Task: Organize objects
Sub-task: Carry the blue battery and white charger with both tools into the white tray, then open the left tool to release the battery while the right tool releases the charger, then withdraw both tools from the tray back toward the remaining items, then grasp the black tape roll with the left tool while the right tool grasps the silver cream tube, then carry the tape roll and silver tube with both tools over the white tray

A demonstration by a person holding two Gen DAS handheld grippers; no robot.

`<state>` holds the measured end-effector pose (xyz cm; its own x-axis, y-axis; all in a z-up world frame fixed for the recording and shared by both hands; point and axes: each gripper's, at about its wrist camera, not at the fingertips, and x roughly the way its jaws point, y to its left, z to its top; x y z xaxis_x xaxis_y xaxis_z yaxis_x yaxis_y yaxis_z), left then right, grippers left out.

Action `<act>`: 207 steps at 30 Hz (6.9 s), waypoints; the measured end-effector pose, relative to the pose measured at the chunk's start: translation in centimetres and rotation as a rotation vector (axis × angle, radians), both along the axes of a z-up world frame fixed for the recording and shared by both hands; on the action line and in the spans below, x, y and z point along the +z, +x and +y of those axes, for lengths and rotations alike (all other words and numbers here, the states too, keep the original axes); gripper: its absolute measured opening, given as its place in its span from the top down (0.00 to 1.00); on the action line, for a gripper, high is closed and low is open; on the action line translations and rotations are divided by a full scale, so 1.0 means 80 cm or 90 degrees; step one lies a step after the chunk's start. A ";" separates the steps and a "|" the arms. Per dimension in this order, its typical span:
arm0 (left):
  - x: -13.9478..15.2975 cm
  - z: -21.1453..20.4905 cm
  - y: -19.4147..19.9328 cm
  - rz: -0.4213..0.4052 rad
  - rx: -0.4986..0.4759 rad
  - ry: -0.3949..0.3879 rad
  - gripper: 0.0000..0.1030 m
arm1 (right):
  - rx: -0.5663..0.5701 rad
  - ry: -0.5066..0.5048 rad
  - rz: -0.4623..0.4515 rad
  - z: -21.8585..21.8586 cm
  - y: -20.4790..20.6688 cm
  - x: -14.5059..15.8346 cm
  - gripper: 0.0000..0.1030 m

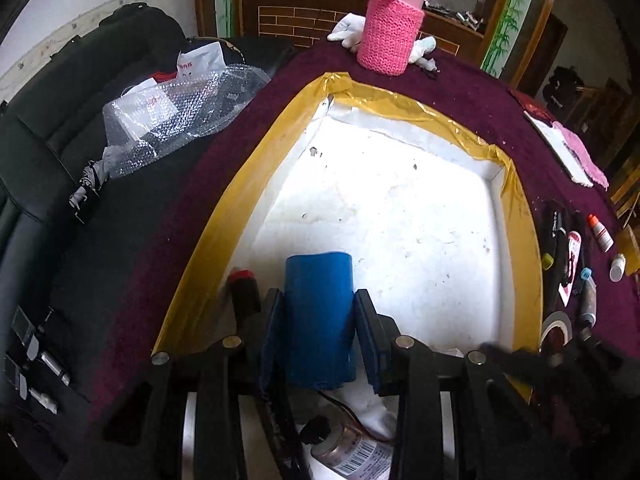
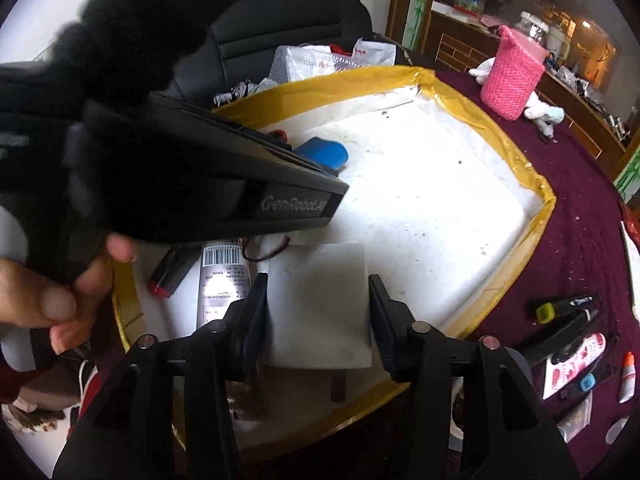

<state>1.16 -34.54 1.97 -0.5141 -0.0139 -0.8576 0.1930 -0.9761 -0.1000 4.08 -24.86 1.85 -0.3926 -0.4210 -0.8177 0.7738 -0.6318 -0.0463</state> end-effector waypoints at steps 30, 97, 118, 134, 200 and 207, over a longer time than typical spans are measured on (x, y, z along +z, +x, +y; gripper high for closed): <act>0.050 0.213 0.063 0.058 -0.180 0.011 0.31 | -0.362 -0.252 -0.065 0.345 -0.025 0.069 0.28; 0.023 0.249 0.080 0.020 -0.314 0.094 0.15 | -0.399 -0.003 -0.092 0.360 -0.083 -0.014 0.30; -0.009 0.304 0.071 0.004 -0.317 -0.077 0.39 | -0.378 -0.015 -0.087 0.358 -0.077 -0.014 0.38; 0.020 0.280 0.066 0.032 -0.287 0.017 0.39 | -0.320 -0.017 -0.053 0.329 -0.075 -0.010 0.73; 0.068 0.097 0.018 0.068 -0.098 0.051 0.39 | -0.205 -0.174 -0.088 0.205 -0.083 0.075 0.73; 0.046 0.063 -0.023 0.028 -0.071 0.084 0.39 | -0.174 -0.172 -0.111 0.168 -0.089 0.069 0.73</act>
<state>-0.69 -29.48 5.68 -0.5428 0.1570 -0.8250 0.0764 -0.9691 -0.2347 -3.07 -11.38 7.41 -0.3853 -0.5287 -0.7564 0.5577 -0.7864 0.2656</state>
